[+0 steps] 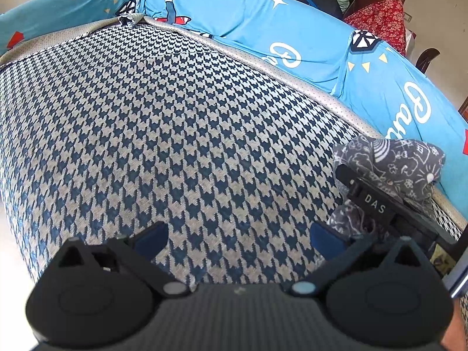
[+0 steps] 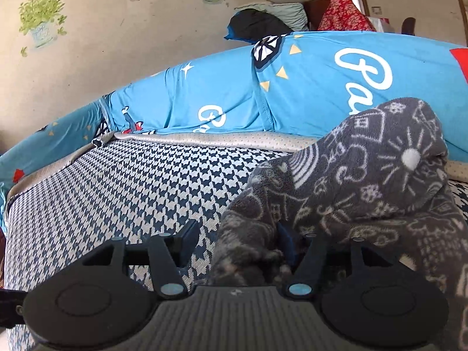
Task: Fold clothes
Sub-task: 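Carry the folded jacket with the right gripper across the bed, then lower the jacket onto the bed and open the right gripper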
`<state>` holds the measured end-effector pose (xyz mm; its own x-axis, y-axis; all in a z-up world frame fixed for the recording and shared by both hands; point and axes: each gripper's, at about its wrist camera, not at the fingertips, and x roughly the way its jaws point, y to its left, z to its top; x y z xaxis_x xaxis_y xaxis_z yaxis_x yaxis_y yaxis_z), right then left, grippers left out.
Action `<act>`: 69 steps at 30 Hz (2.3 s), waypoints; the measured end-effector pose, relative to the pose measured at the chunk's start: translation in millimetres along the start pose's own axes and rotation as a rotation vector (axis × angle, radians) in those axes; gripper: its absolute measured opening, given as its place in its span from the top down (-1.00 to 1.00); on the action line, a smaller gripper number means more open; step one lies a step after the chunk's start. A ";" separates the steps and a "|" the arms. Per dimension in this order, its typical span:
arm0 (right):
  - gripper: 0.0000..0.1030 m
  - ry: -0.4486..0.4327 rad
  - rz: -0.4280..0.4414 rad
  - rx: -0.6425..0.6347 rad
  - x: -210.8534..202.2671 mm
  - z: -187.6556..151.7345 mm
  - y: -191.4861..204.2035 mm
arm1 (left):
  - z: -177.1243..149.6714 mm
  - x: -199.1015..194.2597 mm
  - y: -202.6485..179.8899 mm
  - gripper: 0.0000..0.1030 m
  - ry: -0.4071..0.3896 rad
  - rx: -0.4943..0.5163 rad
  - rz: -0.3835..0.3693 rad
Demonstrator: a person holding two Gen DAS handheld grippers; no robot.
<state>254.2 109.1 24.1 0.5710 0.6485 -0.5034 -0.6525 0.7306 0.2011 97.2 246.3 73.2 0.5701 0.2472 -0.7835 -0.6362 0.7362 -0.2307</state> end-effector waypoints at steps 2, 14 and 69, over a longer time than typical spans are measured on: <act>-0.31 0.011 0.007 -0.023 1.5 -0.5 1.3 | -0.6 1.0 -1.8 -1.00 0.004 -0.001 -0.001; -0.23 -0.087 -0.022 -0.023 -54.6 28.7 -3.3 | 2.3 -5.3 -20.3 -1.00 -0.081 0.016 0.050; 0.61 0.073 -0.199 0.179 -38.1 48.4 -114.3 | -4.9 -1.5 -67.2 -1.00 -0.014 0.052 -0.072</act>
<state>331.1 11.3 61.0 0.6375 0.4764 -0.6055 -0.4289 0.8723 0.2348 136.6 193.4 87.0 0.6208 0.2009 -0.7578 -0.5656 0.7842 -0.2554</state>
